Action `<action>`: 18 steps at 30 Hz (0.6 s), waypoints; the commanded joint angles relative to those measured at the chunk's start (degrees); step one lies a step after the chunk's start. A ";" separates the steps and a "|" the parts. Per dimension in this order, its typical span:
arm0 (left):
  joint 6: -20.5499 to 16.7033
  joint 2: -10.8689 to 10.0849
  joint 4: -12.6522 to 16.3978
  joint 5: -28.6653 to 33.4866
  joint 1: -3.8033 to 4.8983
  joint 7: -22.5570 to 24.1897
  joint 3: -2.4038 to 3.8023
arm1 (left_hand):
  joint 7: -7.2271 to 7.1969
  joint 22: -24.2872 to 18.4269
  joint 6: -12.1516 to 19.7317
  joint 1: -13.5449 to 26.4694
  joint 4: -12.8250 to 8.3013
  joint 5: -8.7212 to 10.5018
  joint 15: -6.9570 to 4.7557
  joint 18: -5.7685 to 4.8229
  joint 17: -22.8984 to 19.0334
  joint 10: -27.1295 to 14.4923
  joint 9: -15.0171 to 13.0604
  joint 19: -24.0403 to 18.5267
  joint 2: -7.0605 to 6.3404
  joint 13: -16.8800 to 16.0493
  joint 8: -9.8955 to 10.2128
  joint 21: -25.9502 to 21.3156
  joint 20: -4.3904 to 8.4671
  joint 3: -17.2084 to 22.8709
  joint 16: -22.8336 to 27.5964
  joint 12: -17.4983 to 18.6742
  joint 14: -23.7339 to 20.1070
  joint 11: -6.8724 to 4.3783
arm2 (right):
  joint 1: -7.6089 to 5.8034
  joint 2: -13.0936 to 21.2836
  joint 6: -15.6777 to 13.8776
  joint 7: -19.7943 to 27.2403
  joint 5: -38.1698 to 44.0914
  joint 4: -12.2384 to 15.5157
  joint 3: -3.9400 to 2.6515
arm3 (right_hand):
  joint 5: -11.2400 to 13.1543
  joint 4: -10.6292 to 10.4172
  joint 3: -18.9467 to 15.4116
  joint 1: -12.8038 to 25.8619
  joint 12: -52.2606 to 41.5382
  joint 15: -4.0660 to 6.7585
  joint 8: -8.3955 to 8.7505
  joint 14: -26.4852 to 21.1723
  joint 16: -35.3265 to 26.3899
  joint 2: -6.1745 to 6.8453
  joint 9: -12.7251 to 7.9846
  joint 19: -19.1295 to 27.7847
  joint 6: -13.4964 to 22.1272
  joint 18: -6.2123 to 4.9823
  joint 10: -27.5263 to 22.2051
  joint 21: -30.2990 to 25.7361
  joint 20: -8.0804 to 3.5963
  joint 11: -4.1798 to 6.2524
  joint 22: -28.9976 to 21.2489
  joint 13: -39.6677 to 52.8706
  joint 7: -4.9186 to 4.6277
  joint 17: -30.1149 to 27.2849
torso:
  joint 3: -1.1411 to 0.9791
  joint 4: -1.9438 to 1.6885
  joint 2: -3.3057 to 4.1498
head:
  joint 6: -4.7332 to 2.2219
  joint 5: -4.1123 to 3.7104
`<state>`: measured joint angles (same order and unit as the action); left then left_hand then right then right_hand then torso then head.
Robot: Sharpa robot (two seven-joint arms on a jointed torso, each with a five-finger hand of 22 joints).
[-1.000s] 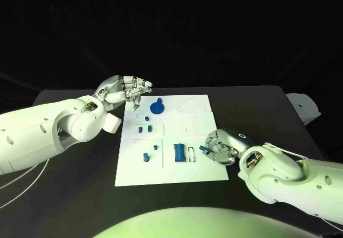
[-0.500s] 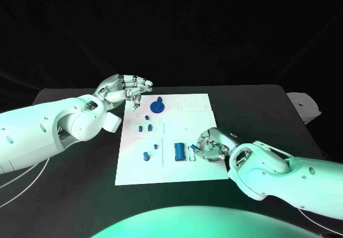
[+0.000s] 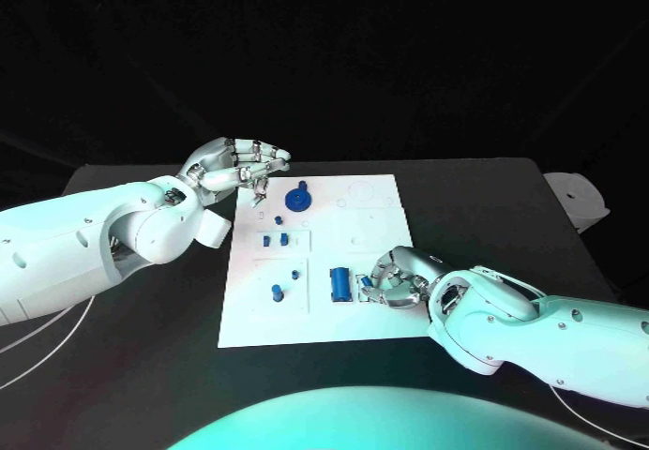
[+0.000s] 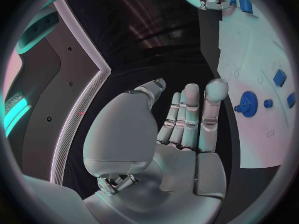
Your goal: Assemble the parts on the task board
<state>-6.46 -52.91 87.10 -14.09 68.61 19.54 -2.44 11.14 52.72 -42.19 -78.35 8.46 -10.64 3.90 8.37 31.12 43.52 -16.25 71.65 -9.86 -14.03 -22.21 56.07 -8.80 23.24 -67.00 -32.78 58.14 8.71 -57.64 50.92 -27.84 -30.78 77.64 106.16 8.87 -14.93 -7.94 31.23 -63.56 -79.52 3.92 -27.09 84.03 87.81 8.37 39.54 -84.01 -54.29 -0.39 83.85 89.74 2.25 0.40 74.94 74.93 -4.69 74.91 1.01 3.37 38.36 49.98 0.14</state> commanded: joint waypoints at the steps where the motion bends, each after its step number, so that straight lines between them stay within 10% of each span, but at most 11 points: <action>1: 0.81 0.00 0.21 0.23 0.03 0.54 0.04 | 1.34 0.07 0.52 -0.13 0.30 -0.23 0.17 0.14 -0.08 -0.27 -0.08 -0.13 0.46 0.09 -0.39 -0.09 0.01 -0.09 0.24 -0.21 -0.29 -0.03 | 0.16 -0.31 0.67 -0.40 -0.24 0.11 0.08 | 0.59 -0.60 -0.08 0.62 -0.04 0.51 -0.28 4.84 -0.39 0.02 -0.06 -5.99 -1.64 0.39 0.95 0.26 -0.45 0.41 15.06 9.17 1.34 9.73 | -0.02 -0.02 0.01 | 0.02 -0.02; 18: 0.95 -0.13 0.22 0.19 0.04 0.25 0.04 | 1.35 -0.06 0.64 -0.25 0.36 -0.25 0.16 0.16 -0.08 -0.39 -0.08 -0.16 0.50 0.14 -0.55 -0.20 0.00 -0.09 0.22 -0.34 -0.28 -0.02 | 0.17 -0.64 -1.21 -0.11 0.15 0.65 0.07 | 1.06 -1.61 -0.49 1.36 -0.68 0.62 -0.61 4.88 -0.33 -0.39 0.03 -5.99 -2.01 0.39 1.31 0.26 -0.56 0.54 15.06 9.55 1.49 9.86 | 0.02 -0.05 0.01 | 0.02 0.15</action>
<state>-6.43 -53.06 87.15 -14.10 68.61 19.47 -2.44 10.93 52.72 -41.98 -78.35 8.46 -10.64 3.90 8.36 31.12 43.52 -16.25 71.65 -9.86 -13.93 -22.60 56.07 -8.81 23.24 -67.00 -32.78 58.14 8.71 -57.55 50.37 -28.69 -31.15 77.55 106.52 8.92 -14.16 -9.25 30.81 -62.56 -79.98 4.33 -27.50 84.03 87.81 7.85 39.50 -84.01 -55.40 -0.39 84.05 89.74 2.25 0.62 74.93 74.92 -3.79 74.95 1.03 3.33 38.36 50.00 0.23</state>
